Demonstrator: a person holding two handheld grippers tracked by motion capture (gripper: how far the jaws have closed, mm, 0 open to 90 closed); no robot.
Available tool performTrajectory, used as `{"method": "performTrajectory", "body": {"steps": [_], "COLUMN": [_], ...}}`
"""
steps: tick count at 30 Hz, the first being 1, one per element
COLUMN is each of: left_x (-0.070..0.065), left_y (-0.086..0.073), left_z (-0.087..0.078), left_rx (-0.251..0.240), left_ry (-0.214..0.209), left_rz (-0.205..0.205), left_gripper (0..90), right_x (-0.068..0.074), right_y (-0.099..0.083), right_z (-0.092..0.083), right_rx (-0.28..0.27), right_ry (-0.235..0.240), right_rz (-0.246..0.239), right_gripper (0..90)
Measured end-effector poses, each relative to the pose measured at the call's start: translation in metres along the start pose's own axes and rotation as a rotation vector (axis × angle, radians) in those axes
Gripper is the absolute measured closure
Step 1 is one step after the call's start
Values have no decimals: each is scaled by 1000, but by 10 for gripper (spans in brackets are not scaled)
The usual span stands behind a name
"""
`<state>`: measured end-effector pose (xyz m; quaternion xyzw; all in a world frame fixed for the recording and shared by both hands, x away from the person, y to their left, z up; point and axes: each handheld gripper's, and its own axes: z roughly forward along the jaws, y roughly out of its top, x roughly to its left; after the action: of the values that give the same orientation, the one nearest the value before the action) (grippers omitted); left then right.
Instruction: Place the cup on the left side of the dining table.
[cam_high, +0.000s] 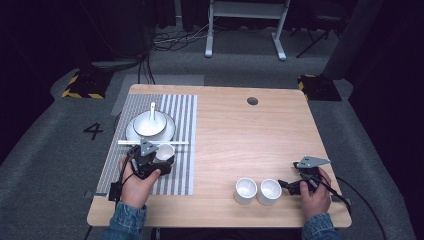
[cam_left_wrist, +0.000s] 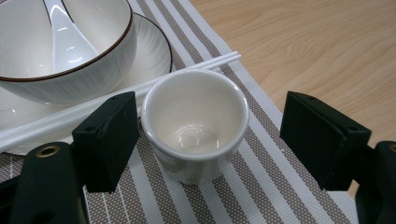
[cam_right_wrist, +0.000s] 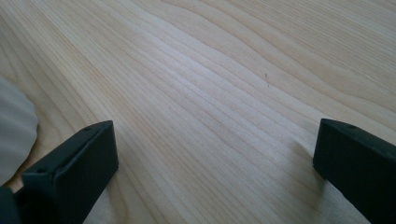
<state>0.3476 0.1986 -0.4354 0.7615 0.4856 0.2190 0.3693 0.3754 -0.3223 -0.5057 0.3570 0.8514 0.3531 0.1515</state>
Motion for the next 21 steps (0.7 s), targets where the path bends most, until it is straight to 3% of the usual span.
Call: {"method": "performTrajectory", "body": {"steps": [9, 17, 21], "left_x": [-7, -7, -7], "left_y": [-8, -18, -23], "left_z": [-20, -34, -38], "left_rx": [14, 17, 40], "left_ry": [-14, -16, -26], "left_rz": [35, 40, 55], "left_gripper": [193, 191, 191], "right_x": [0, 1, 1], "right_y": [0, 1, 1], "right_z": [0, 1, 1], "right_rx": [0, -1, -1], "right_ry": [1, 3, 4], "right_rz": [1, -2, -2], "right_gripper": [0, 0, 0]}}
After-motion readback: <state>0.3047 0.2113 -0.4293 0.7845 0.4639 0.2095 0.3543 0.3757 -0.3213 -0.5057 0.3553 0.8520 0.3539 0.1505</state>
